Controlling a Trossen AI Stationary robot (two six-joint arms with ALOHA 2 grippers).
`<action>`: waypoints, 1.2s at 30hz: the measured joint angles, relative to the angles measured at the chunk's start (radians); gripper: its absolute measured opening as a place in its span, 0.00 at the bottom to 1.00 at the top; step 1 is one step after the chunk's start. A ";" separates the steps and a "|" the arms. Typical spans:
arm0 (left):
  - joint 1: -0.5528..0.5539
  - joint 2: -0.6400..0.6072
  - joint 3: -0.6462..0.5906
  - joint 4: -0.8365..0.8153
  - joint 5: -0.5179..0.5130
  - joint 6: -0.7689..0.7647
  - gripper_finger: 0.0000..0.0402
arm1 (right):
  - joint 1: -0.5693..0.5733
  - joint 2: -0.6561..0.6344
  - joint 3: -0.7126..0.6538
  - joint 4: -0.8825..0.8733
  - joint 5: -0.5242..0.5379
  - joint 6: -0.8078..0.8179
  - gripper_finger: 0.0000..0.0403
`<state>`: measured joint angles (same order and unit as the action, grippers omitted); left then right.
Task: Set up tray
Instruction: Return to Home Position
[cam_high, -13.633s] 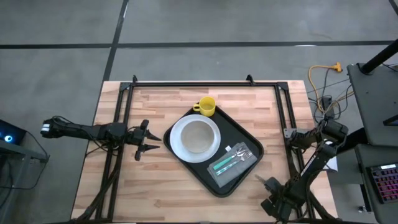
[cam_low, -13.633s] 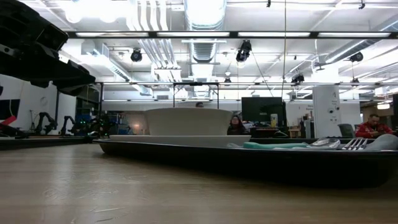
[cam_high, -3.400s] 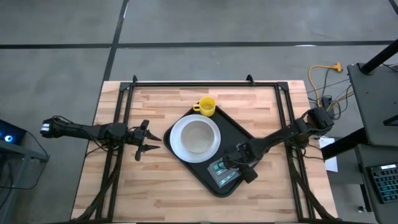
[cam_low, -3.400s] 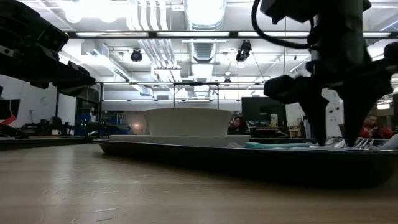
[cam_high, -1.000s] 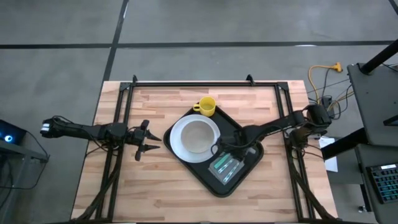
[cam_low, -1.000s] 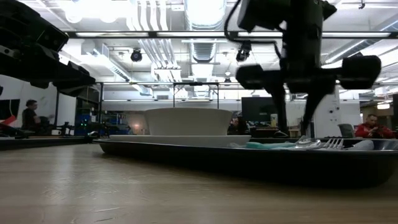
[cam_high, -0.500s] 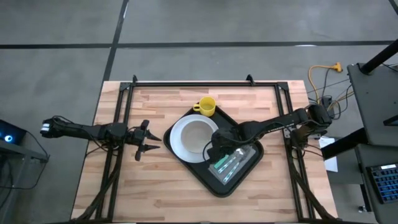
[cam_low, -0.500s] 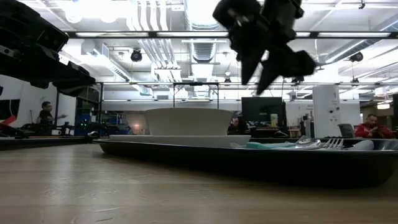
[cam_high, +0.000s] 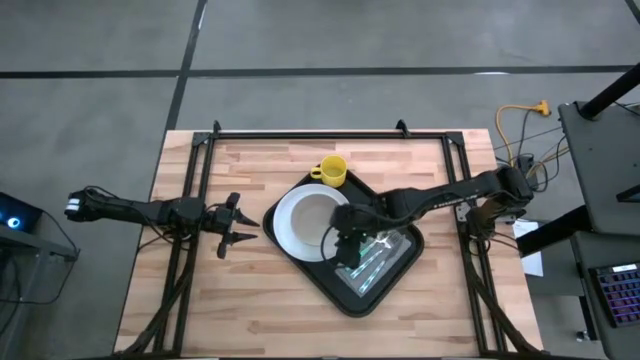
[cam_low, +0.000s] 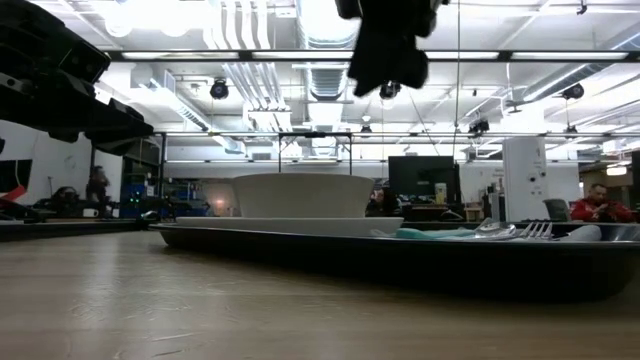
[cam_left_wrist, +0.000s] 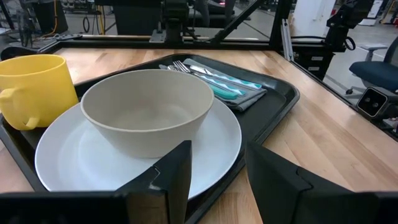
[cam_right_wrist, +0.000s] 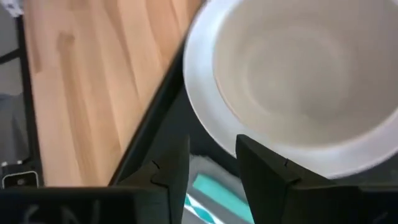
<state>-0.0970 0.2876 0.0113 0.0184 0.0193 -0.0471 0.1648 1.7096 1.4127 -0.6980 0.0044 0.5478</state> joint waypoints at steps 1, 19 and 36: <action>0.000 0.000 0.000 0.000 0.000 0.000 0.34 | -0.001 0.000 0.012 0.001 0.000 -0.022 0.31; 0.000 0.000 0.000 0.000 0.000 0.000 0.34 | -0.004 -0.001 0.107 0.197 -0.001 -0.501 0.30; 0.000 0.000 0.000 0.000 0.000 0.000 0.34 | -0.004 -0.001 0.107 0.243 -0.001 -0.435 0.33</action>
<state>-0.0967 0.2875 0.0113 0.0185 0.0193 -0.0471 0.1608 1.7084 1.5192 -0.4549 0.0032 0.1128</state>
